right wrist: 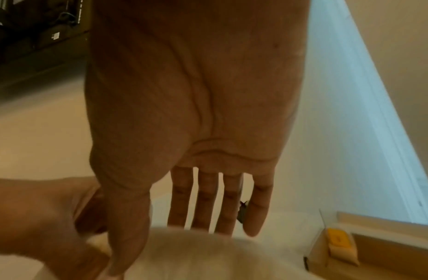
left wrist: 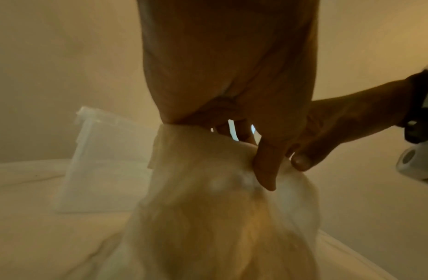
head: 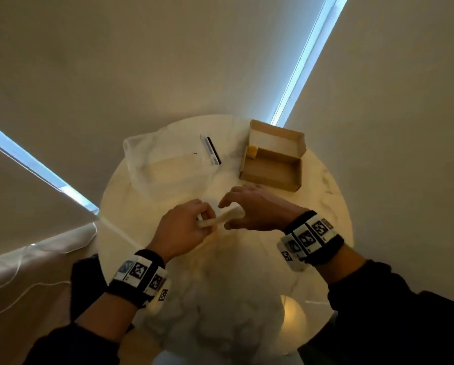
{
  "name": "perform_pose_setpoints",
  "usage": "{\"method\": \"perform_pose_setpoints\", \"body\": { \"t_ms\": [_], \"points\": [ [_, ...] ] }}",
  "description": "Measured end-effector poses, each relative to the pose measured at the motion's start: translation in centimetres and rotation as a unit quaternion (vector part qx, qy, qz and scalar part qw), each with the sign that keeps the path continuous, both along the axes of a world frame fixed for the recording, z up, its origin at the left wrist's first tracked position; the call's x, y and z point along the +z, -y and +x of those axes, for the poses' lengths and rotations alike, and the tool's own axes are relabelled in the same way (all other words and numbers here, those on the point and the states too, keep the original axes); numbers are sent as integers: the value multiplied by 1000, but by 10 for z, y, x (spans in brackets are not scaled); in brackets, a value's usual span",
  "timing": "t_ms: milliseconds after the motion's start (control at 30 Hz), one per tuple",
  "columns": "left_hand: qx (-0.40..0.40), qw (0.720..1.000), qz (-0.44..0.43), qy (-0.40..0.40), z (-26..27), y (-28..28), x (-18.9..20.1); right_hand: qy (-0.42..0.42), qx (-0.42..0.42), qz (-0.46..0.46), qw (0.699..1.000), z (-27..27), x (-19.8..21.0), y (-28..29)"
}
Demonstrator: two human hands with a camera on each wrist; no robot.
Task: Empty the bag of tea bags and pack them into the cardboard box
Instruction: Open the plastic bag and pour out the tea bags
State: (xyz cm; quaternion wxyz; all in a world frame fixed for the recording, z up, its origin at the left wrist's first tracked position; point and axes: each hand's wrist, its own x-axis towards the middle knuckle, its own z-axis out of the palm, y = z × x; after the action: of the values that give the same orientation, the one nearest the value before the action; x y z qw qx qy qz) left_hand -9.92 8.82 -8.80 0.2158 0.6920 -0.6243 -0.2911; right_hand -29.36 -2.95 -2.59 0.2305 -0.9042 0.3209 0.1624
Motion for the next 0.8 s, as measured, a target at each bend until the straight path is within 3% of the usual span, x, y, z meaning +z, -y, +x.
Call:
{"method": "perform_pose_setpoints", "body": {
  "t_ms": [100, 367, 500, 667, 800],
  "points": [
    [10, 1000, 5, -12, 18, 19, -15, 10, 13, 7, 1000, 17, -33, 23],
    [-16, 993, -45, 107, 62, 60, -41, 140, -9, 16, 990, 43, -93, 74],
    [-10, 987, -70, 148, 52, 63, -54, 172, -5, 24, 985, 40, -114, 76],
    [-9, 982, -49, 181, 21, 34, -35, 203, 18, 52, 978, 14, -114, 69],
    [76, 976, -14, 205, -16, -13, -13, 277, 69, 93, 954, -24, -103, 61]
  ]
}}
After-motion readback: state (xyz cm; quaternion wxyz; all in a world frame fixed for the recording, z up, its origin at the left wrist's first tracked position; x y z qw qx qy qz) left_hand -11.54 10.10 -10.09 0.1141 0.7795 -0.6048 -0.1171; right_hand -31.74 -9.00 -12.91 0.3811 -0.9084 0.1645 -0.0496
